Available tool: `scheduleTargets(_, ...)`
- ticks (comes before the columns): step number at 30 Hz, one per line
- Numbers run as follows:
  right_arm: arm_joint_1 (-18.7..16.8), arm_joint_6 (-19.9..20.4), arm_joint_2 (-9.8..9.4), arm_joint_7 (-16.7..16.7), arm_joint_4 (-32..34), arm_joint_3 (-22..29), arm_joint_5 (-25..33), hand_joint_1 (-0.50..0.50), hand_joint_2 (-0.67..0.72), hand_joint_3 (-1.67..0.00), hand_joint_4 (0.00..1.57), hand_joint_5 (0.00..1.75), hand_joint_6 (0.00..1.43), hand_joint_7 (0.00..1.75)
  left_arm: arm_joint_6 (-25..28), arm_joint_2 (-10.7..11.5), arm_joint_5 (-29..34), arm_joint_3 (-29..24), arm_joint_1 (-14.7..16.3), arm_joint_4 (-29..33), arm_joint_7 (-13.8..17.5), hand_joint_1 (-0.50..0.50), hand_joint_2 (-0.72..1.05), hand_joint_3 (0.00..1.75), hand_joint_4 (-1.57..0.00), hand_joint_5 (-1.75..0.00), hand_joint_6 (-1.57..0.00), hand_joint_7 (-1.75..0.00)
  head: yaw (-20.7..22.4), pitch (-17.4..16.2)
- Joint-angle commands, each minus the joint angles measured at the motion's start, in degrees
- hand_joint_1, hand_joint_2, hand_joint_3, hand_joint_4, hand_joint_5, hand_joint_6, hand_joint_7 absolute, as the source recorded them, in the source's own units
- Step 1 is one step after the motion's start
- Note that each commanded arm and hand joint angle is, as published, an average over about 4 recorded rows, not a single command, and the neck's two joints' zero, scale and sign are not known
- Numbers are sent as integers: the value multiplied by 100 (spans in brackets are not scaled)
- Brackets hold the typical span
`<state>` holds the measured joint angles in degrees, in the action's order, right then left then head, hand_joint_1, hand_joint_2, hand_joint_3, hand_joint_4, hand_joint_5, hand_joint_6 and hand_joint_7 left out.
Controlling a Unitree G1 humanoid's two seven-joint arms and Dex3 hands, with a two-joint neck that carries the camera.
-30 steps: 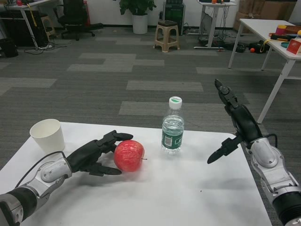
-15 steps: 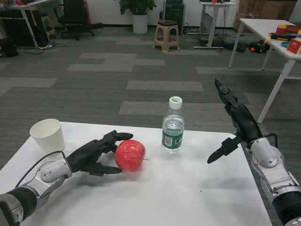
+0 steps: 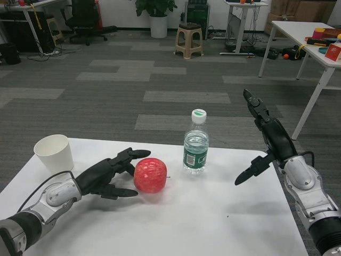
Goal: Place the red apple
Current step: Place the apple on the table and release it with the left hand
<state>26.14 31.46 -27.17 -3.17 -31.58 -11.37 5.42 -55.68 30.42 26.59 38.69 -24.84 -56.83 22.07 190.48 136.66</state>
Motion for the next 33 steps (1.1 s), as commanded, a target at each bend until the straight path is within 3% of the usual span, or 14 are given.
scheduleTargets(1,-39,62,-23,44,38,12,56,-50,15,0,0,0,0,0,60,61,-82,-22,83,-91,65,-23,105,17,0,-154,-9,-42,7,6)
scheduleTargets(12,-56,62,-17,44,60,3,56,-50,15,0,0,0,0,0,-83,61,-14,-301,203,-60,17,-30,87,17,0,-154,-3,-35,44,21)
scheduleTargets(21,-85,62,-8,44,97,3,56,-50,15,0,0,0,0,0,-252,52,476,-527,302,-8,-36,-36,96,17,0,-154,-3,-30,84,79)
scheduleTargets(26,-91,62,-8,44,117,12,56,-50,15,0,0,0,0,0,-386,48,847,-591,305,107,-67,-41,105,9,0,-154,0,-24,90,121)
scheduleTargets(33,-109,86,-8,44,117,16,89,-50,15,0,0,0,0,0,-549,35,1463,-580,331,306,-159,-43,105,9,0,-131,0,-21,95,206)
